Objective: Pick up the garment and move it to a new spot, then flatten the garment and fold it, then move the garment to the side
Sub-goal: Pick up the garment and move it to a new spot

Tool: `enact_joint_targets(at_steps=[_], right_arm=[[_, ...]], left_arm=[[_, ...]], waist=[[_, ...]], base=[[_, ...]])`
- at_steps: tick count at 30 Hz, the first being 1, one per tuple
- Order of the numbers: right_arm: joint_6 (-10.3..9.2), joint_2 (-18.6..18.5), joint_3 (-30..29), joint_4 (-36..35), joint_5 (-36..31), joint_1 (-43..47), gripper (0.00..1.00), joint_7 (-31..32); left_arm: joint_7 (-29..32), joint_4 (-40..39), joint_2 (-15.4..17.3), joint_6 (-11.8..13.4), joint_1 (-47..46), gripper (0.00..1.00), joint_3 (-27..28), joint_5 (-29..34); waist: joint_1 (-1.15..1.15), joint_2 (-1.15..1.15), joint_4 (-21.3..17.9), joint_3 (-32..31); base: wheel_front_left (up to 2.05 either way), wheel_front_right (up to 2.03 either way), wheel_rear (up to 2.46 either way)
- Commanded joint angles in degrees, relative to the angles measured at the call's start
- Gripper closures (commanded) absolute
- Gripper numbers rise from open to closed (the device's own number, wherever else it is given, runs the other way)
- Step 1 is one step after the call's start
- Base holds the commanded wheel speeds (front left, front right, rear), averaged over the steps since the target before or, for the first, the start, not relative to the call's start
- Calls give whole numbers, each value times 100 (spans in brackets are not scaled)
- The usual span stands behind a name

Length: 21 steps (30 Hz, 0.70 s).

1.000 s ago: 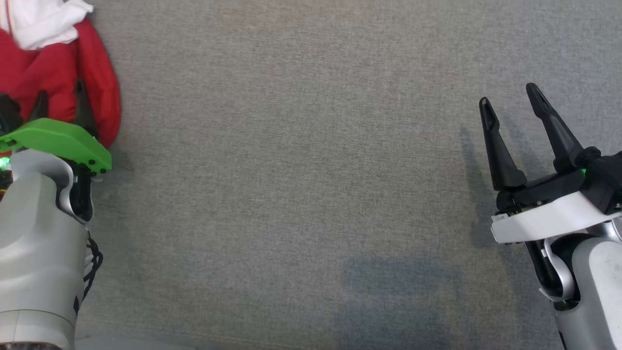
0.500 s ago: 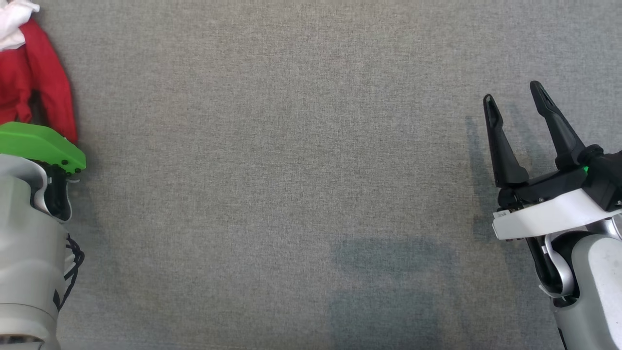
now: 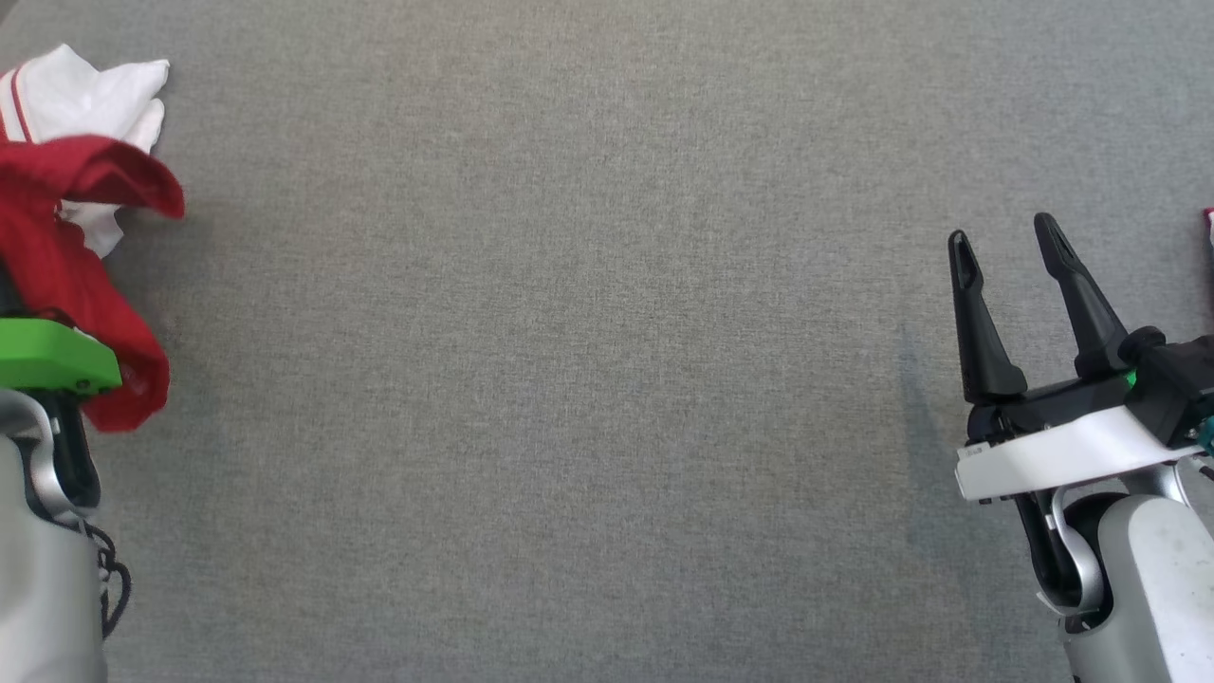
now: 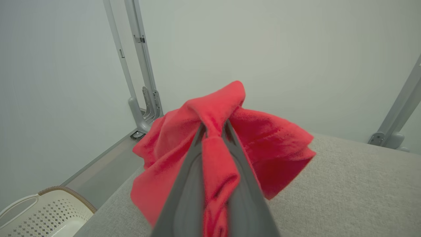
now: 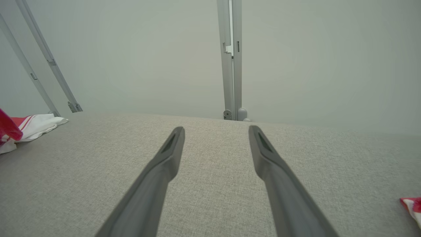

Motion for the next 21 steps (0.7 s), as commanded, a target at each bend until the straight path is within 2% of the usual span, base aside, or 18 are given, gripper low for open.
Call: enact_joint_targets(at_steps=[1, 7, 14, 17, 21], right_arm=[[-8, 11, -16, 26, -22, 106, 0, -27], [-8, 99, -25, 170, -31, 382, 0, -83], [-8, 295, -50, 296, 50, 564, 0, -198], [-8, 330, -15, 319, 70, 585, 0, -221], [-8, 332, -9, 302, 80, 524, 0, -236]], left_arm=[[-40, -190, -28, 63, 205, 100, 43, 113], [-28, -1582, -340, 369, 1555, 100, 132, 244], [393, -2925, -618, 715, 2812, 100, 95, 242], [542, -3369, -662, 792, 3029, 100, -70, 376], [771, -3753, -692, 718, 3004, 100, -403, 501]], waist=[[0, 0, -123, -427], [0, 0, -330, -847], [0, 0, -651, -1150], [0, 0, -755, -1178], [0, 0, -955, -1120]], base=[[0, 0, 0], [0, 0, 0], [0, 0, 0], [0, 0, 0], [0, 0, 0]])
